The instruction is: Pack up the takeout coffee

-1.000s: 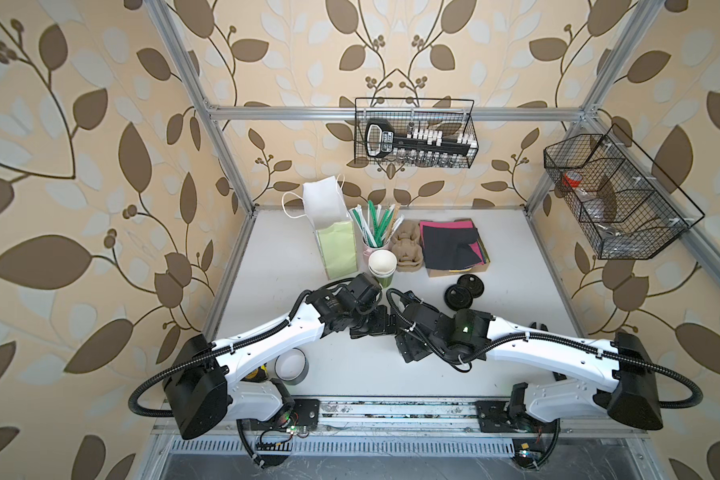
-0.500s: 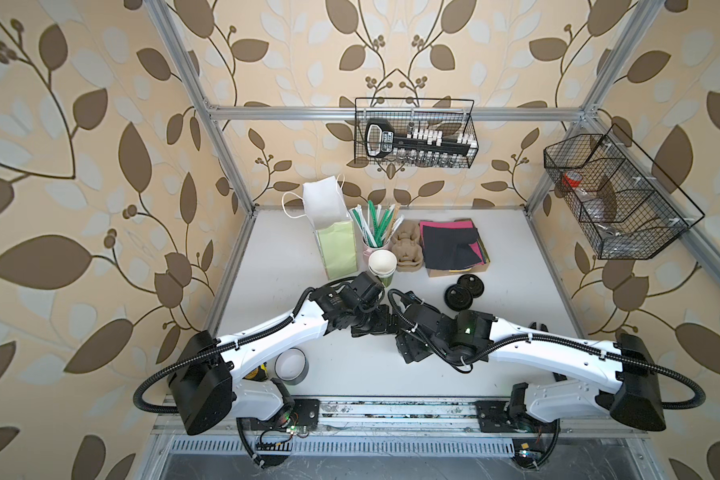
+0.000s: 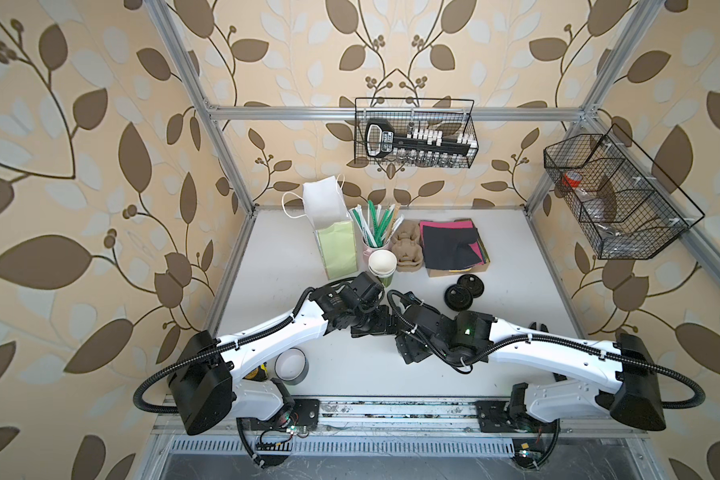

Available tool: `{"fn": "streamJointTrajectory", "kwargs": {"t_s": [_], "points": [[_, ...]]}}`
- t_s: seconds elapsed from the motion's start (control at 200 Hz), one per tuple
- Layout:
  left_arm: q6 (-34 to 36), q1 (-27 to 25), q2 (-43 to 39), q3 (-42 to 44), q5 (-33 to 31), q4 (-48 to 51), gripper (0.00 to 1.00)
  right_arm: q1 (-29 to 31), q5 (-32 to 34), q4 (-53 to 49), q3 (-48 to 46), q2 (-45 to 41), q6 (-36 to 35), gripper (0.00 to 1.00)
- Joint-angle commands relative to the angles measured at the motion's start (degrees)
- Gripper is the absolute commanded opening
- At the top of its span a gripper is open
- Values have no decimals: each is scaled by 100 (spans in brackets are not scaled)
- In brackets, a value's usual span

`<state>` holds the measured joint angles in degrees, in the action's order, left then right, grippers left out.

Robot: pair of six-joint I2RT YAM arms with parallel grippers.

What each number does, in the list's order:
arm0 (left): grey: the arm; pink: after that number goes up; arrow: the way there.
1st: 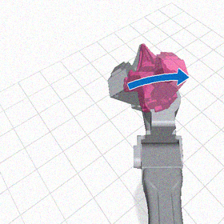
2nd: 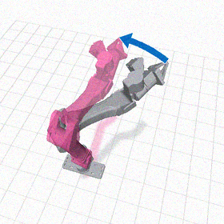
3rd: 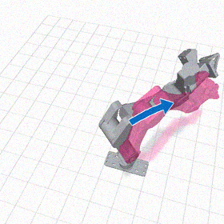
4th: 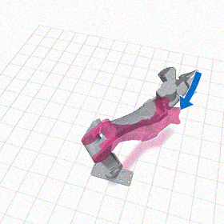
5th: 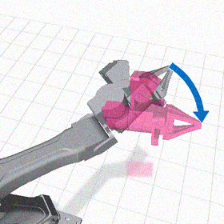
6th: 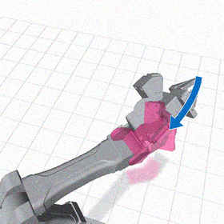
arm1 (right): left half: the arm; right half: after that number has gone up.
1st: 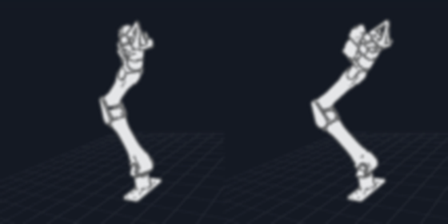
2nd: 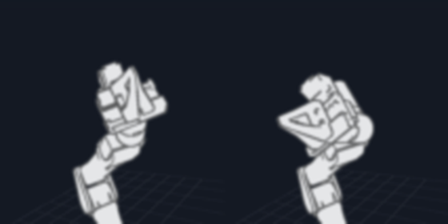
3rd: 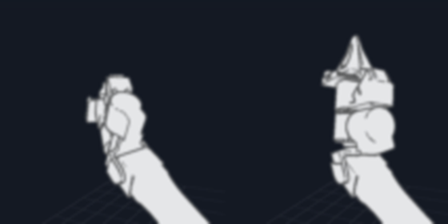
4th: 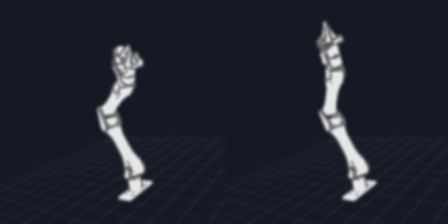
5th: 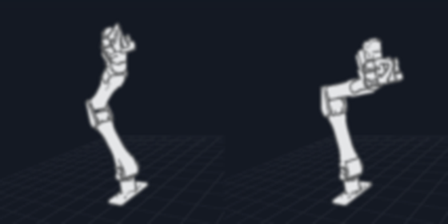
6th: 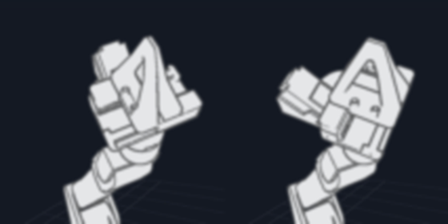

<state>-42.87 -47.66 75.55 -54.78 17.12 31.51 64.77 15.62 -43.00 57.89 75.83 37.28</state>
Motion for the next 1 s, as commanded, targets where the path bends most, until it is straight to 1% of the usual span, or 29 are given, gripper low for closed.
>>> {"fn": "streamJointTrajectory", "kwargs": {"t_s": [0.0, 0.24, 0.37, 0.53, 0.65, 0.845, 0.995], "points": [[384, -148, -92, -164, 283, 356, 99, -39, 351, 513, 320, 65, 81, 88], [449, -147, -127, -199, 274, 426, 99, -52, 434, 494, 505, 124, -69, 88], [472, -147, -168, -275, 115, 530, 99, -119, 396, 545, 551, 117, -124, 88], [412, -143, -389, -310, -482, 635, 99, -165, 307, 674, 480, 47, -160, 87], [332, -135, -333, -453, -913, 899, 99, -158, 267, 705, 425, -15, -133, 86], [127, -95, -129, -540, -1024, 971, 99, -124, 243, 745, 304, -143, -109, 84], [21, -59, -111, -568, -826, 814, 99, -84, 209, 713, 175, -174, -146, 84]]}}
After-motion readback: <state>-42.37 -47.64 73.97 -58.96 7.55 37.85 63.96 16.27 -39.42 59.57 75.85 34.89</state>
